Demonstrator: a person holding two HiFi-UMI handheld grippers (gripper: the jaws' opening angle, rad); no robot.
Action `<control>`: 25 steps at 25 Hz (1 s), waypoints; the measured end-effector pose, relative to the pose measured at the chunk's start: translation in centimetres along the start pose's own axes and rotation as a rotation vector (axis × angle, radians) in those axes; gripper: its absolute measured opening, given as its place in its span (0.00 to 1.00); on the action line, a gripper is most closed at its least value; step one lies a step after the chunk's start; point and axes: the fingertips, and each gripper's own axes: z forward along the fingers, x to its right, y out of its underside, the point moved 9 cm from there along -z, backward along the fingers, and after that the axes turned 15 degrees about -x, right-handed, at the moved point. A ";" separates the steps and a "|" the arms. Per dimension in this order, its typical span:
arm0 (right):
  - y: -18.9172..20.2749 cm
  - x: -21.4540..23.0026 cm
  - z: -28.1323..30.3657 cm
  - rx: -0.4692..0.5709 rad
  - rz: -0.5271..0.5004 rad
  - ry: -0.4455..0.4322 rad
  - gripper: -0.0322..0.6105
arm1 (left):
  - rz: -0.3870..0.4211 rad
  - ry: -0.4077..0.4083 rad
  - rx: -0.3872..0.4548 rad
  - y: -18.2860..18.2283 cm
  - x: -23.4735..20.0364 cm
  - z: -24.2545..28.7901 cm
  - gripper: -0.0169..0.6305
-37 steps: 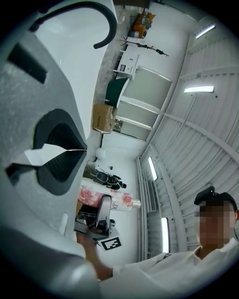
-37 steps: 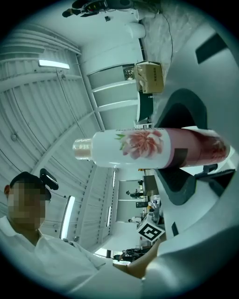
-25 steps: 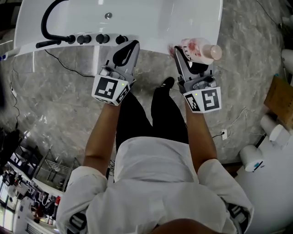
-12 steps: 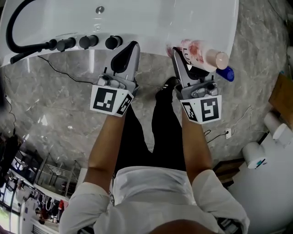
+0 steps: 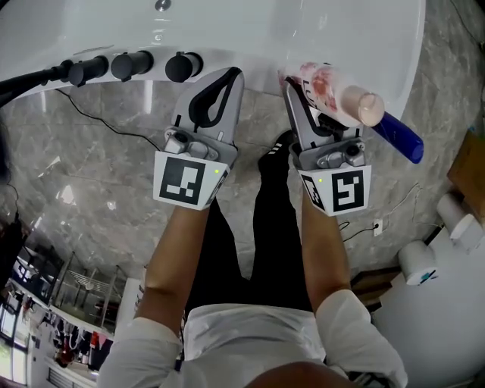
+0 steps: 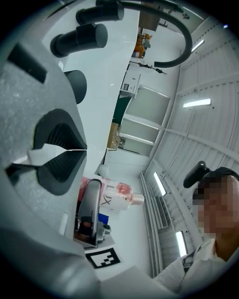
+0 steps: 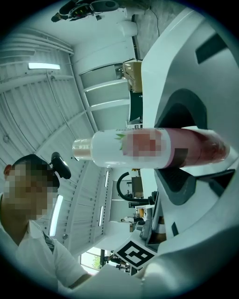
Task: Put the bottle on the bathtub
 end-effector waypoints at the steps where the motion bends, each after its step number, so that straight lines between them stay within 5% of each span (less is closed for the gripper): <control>1: 0.5 -0.2 0.4 -0.004 -0.003 0.001 0.41 | -0.004 0.004 -0.006 0.4 -0.4 0.1 0.05; 16: 2.7 -1.6 1.1 -0.028 -0.113 -0.020 0.41 | -0.032 0.044 -0.019 2.3 -1.3 0.2 0.05; 25: 2.6 -0.9 0.6 -0.052 -0.069 -0.019 0.41 | -0.040 0.044 0.014 1.1 -0.6 0.1 0.05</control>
